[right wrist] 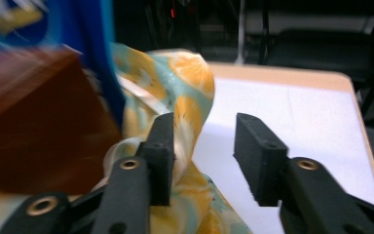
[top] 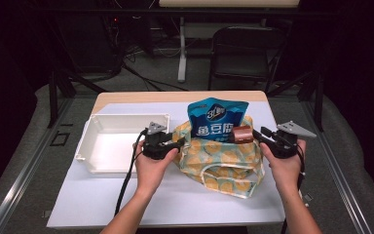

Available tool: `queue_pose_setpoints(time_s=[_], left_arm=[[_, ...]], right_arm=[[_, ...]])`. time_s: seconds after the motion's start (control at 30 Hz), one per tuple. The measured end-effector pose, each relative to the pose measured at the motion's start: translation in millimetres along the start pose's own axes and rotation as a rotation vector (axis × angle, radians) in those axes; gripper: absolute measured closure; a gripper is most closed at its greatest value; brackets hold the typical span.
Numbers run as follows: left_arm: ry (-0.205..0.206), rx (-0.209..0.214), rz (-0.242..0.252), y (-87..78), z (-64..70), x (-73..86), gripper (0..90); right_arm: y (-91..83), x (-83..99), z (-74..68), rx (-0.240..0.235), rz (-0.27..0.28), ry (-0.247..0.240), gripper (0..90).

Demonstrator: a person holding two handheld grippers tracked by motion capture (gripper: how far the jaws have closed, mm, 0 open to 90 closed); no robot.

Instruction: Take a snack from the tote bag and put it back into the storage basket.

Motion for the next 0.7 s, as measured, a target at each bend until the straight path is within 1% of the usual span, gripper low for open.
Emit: queue_pose_setpoints(time_s=[0.07, 0.1, 0.17, 0.2, 0.27, 0.33, 0.37, 0.43, 0.47, 0.5, 0.53, 0.57, 0.6, 0.63, 0.67, 0.7], left_arm=[[0.022, -0.006, 0.017, -9.2, 2.1, 0.2, 42.3], [0.022, -0.005, 0.023, -13.1, 3.4, 1.4, 41.9], [0.015, 0.008, 0.032, -17.8, 6.6, 6.2, 41.2], [0.02, 0.017, 0.031, -19.0, 8.1, 9.9, 40.8], [0.008, 0.033, 0.031, -17.2, 11.8, 19.0, 40.5], [0.001, 0.05, 0.011, -12.8, 14.4, 29.1, 39.2], [-0.006, 0.059, 0.006, -10.9, 15.5, 33.2, 38.3], [-0.031, 0.083, 0.007, -7.4, 19.2, 38.5, 37.6], [-0.034, 0.087, 0.005, -5.6, 20.5, 40.4, 37.4], [-0.036, 0.093, 0.0, -3.8, 22.0, 41.9, 37.2], [-0.037, 0.094, 0.0, -1.3, 23.0, 42.9, 37.2], [-0.037, 0.097, -0.001, 0.8, 24.0, 43.6, 37.8], [-0.042, 0.102, -0.001, 2.3, 24.9, 43.8, 40.5], [-0.043, 0.101, -0.003, 3.4, 25.0, 44.2, 44.9], [-0.047, 0.104, -0.004, 4.8, 25.6, 44.7, 52.6], [-0.043, 0.108, -0.011, 5.6, 25.4, 46.0, 62.4]], right_arm=[[-14.3, -0.2, -7.0, -0.025, 0.025, -0.006, 54.0], [-21.2, 0.6, -10.9, -0.034, 0.038, -0.011, 53.2], [-35.2, 3.7, -18.1, -0.052, 0.058, -0.016, 50.3], [-41.6, 5.2, -21.5, -0.062, 0.073, -0.013, 49.3], [-52.0, 9.8, -27.1, -0.081, 0.096, 0.005, 45.5], [-59.3, 14.8, -32.3, -0.103, 0.117, 0.028, 44.3], [-60.0, 18.1, -35.2, -0.113, 0.104, 0.025, 42.5], [-58.2, 27.8, -39.6, -0.123, 0.056, -0.007, 41.1], [-57.2, 32.6, -40.7, -0.129, 0.048, 0.001, 41.5], [-54.4, 37.6, -42.5, -0.148, 0.036, 0.018, 42.1], [-51.0, 43.7, -43.5, -0.158, 0.009, 0.016, 44.7], [-47.2, 49.0, -44.8, -0.158, -0.009, 0.006, 49.7], [-43.9, 54.2, -46.2, -0.16, -0.03, -0.008, 56.9], [-41.5, 58.5, -47.1, -0.161, -0.047, -0.015, 65.0], [-40.4, 61.9, -47.9, -0.165, -0.06, -0.015, 73.1], [-39.2, 64.5, -49.3, -0.167, -0.065, -0.01, 79.4]])
Point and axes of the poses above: each handheld gripper's, and its own axes: y roughly forward along the jaws, x roughly out of its underside, z roughly to its right, the point moved 10 cm from there along y, roughly forward along the jaws, and after that the axes turned 1 degree about x, right-handed, at the moved point
